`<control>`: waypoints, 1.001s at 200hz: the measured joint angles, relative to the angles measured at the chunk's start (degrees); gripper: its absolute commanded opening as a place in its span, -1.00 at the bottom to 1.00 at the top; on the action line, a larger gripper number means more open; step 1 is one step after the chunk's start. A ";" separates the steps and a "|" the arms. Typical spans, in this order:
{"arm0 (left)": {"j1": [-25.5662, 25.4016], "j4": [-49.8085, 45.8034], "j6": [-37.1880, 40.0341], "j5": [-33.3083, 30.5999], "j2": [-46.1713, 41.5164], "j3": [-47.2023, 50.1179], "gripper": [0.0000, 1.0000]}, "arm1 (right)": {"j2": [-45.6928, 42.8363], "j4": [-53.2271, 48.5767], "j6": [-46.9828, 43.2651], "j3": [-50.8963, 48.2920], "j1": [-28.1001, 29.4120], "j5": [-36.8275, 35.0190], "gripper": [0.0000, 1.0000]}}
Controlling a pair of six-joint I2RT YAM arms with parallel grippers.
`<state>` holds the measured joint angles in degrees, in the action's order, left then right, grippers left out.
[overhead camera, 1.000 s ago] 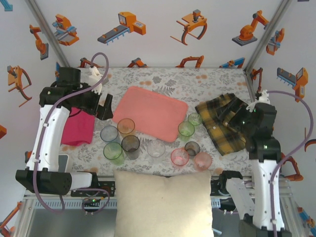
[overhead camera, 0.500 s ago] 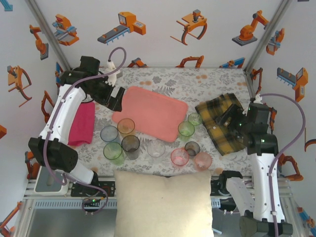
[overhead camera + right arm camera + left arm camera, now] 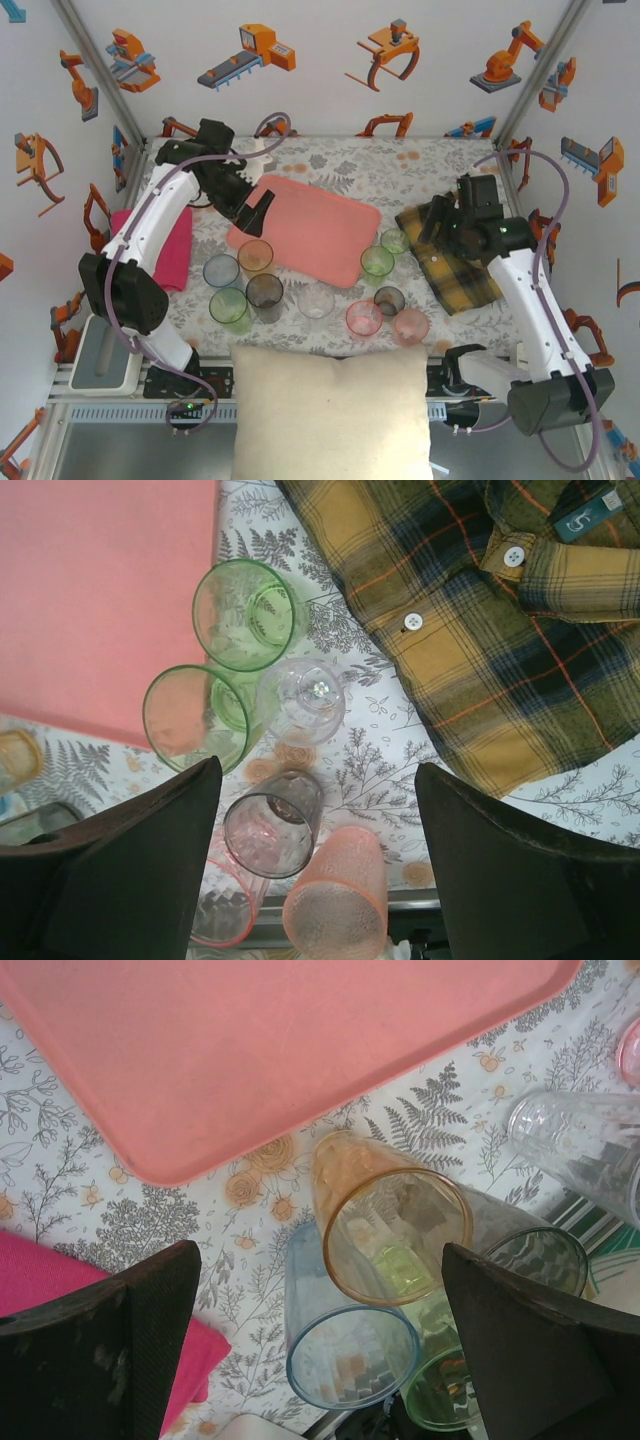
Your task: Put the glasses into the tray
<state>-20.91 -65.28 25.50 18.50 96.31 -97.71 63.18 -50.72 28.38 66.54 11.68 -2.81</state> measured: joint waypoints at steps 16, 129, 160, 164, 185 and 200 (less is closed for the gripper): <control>-0.85 -0.35 0.48 -0.74 0.02 0.00 0.89 | 1.18 1.09 0.04 -0.07 0.52 -0.37 0.40; -3.61 0.13 1.20 -3.50 0.11 6.08 0.42 | -4.17 5.09 0.09 -3.26 2.08 -3.50 0.39; -3.87 1.01 1.73 -4.24 0.07 7.72 0.29 | -4.11 6.56 0.48 -5.38 2.08 -3.23 0.38; -3.87 1.18 1.84 -4.28 0.07 8.04 0.28 | -4.07 6.78 0.61 -5.66 2.08 -3.08 0.38; -3.91 1.99 2.27 -4.92 0.04 10.16 0.22 | -3.69 7.98 1.36 -6.71 2.08 -2.60 0.38; -4.00 2.93 2.45 -5.38 -0.07 11.61 0.18 | -3.50 8.57 1.77 -6.78 2.08 -2.60 0.38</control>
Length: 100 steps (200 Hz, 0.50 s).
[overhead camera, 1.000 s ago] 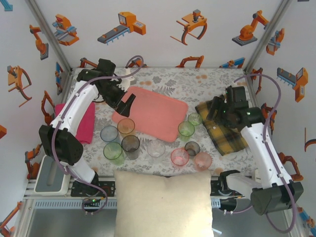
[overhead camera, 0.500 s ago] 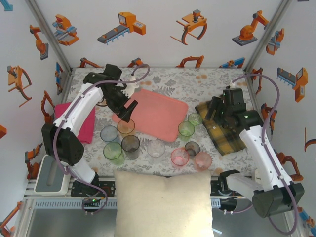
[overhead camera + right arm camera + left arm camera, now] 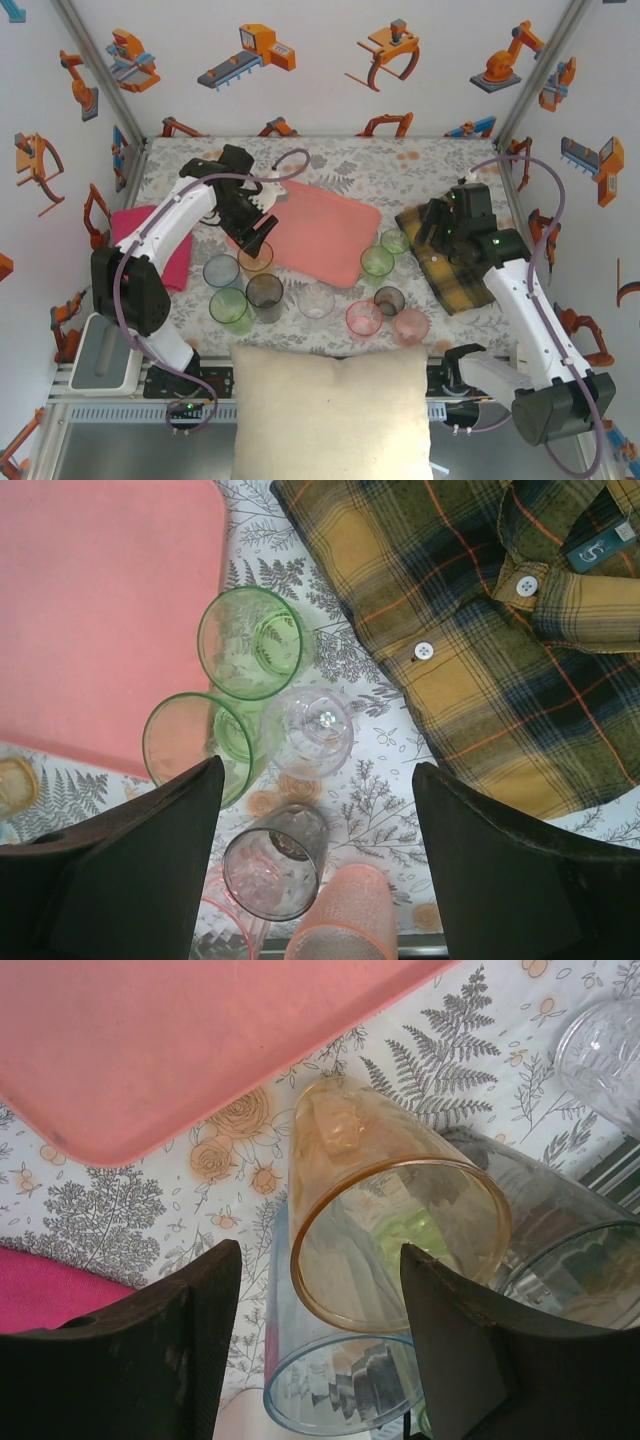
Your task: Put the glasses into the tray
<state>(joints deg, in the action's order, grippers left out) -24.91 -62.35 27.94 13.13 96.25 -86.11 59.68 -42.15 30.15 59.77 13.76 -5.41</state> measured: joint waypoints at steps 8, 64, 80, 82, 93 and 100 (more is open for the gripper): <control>-0.07 0.50 0.04 -0.22 -0.07 0.70 0.16 | -0.02 0.20 0.04 0.02 0.00 -0.02 0.37; -0.81 4.24 0.02 -1.09 -0.57 2.89 -0.12 | -0.85 0.31 0.76 -0.15 0.00 -0.11 0.37; -1.01 5.14 0.07 -1.38 -0.76 3.43 -0.19 | -1.57 0.33 1.20 -0.37 0.00 -0.22 0.37; -1.01 5.20 0.07 -1.40 -0.76 3.50 -0.19 | -1.66 0.39 1.31 -0.44 0.00 -0.22 0.37; -1.11 5.90 0.07 -1.53 -0.94 4.11 -0.25 | -2.05 0.48 1.51 -0.74 0.00 -0.22 0.37; -1.25 6.16 0.07 -1.64 -1.03 4.42 -0.32 | -2.25 0.48 1.57 -0.94 0.00 -0.24 0.37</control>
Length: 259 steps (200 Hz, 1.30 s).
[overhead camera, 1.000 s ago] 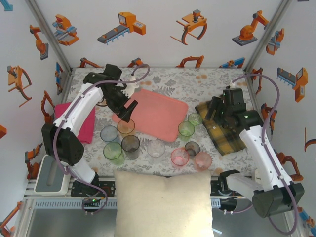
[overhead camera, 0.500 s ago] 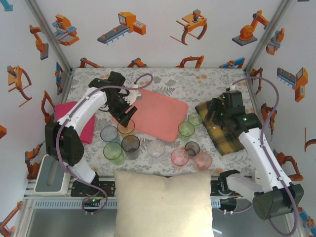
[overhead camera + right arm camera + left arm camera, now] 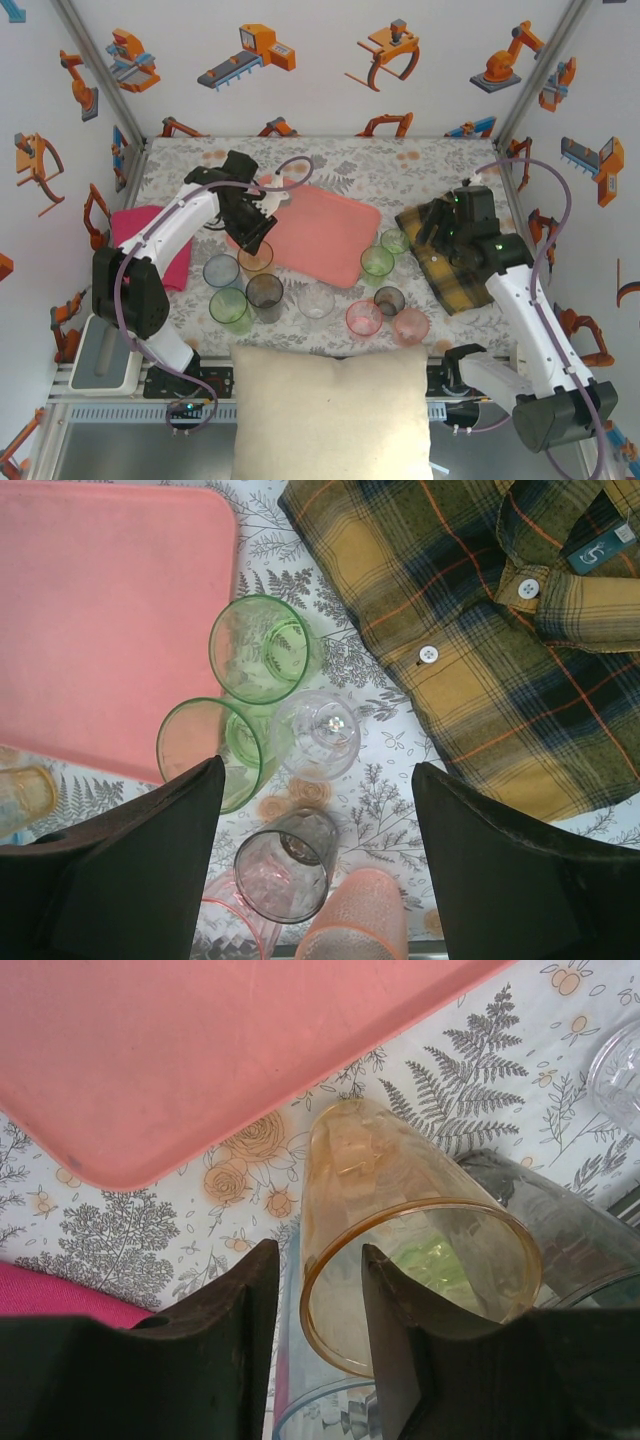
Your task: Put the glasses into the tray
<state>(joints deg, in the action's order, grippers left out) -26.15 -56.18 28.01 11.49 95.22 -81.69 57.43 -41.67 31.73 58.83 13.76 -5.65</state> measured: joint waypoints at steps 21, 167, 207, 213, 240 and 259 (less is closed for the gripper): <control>-0.42 0.63 0.02 -0.52 -0.39 0.90 -0.35 | -0.37 0.00 0.39 -0.63 0.00 0.00 0.36; -1.99 2.62 -0.04 -4.22 -2.16 1.57 -0.90 | -1.42 0.02 1.29 -1.51 0.00 -0.04 0.36; -1.99 2.45 -0.11 -4.42 -2.38 1.42 -0.90 | -1.97 0.00 1.44 -1.64 0.00 -0.04 0.36; -1.99 2.25 -0.11 -4.48 -2.38 1.20 -0.90 | -2.05 0.00 1.46 -1.70 0.00 -0.04 0.37; -1.99 1.11 -0.11 -4.63 -2.60 -0.48 -0.90 | -2.19 0.00 1.49 -1.79 0.00 -0.04 0.37; -1.99 0.55 -0.11 -4.63 -3.48 -1.90 -0.92 | -2.19 0.00 1.49 -1.79 0.00 -0.04 0.36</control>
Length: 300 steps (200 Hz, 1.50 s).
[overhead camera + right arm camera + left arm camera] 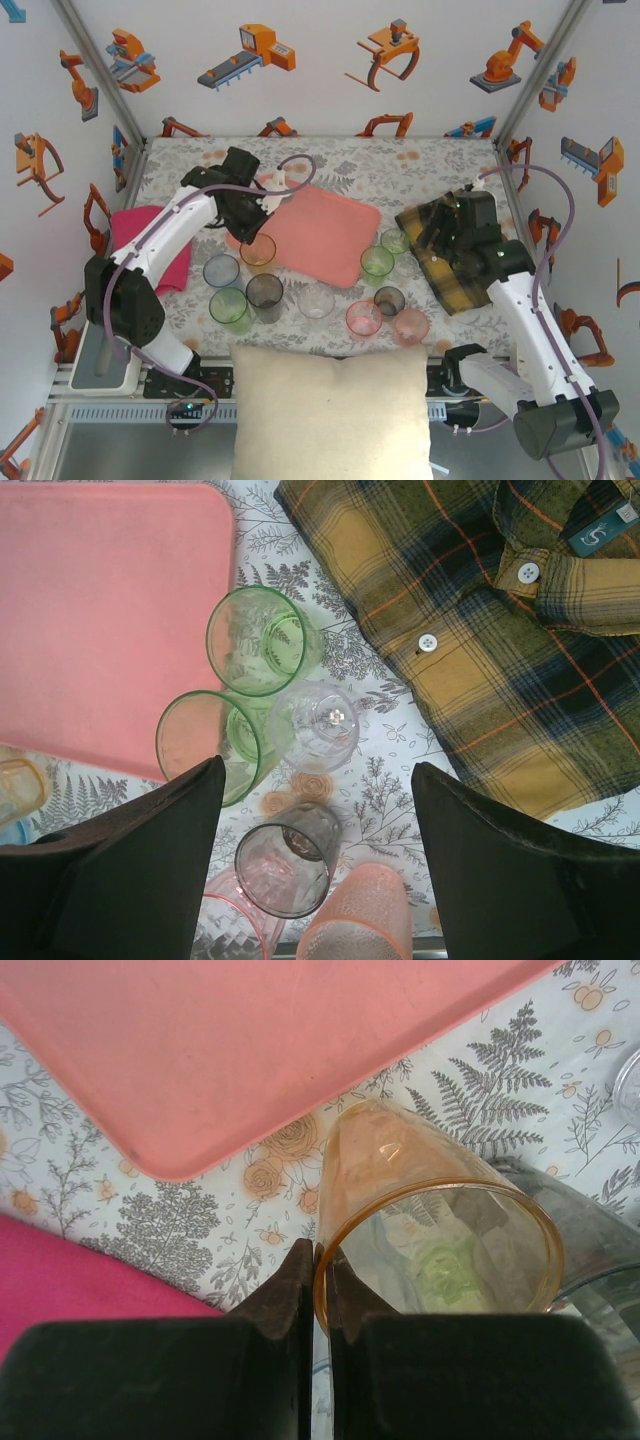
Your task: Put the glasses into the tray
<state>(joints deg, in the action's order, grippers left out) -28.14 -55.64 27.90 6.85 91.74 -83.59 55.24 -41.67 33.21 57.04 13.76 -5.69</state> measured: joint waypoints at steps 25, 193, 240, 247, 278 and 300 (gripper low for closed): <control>0.00 -1.07 -0.13 -0.02 -0.90 -2.32 -0.94 | 0.00 0.00 0.02 0.00 0.00 0.02 0.36; 8.39 4.42 -4.17 -2.84 24.79 -39.54 -0.95 | -0.96 -2.49 1.53 0.09 0.00 -1.42 0.33; 8.48 4.09 -5.25 -2.73 33.18 -48.15 -0.95 | -1.18 -3.39 1.90 0.39 0.02 -1.49 0.33; 8.46 3.93 -5.35 -2.71 34.25 -49.09 -0.95 | -1.20 -3.69 1.92 0.66 0.07 -1.49 0.33; 8.57 3.72 -6.10 -2.71 37.73 -51.76 -0.95 | -1.27 -4.31 1.92 0.98 0.39 -1.51 0.33; 8.92 3.37 -6.60 -2.54 40.00 -53.62 -0.95 | -1.27 -4.46 1.92 0.98 0.59 -1.53 0.33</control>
<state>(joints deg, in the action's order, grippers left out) -19.22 -52.27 21.30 4.32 131.74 -137.21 53.98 -46.13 35.14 58.02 14.35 -7.22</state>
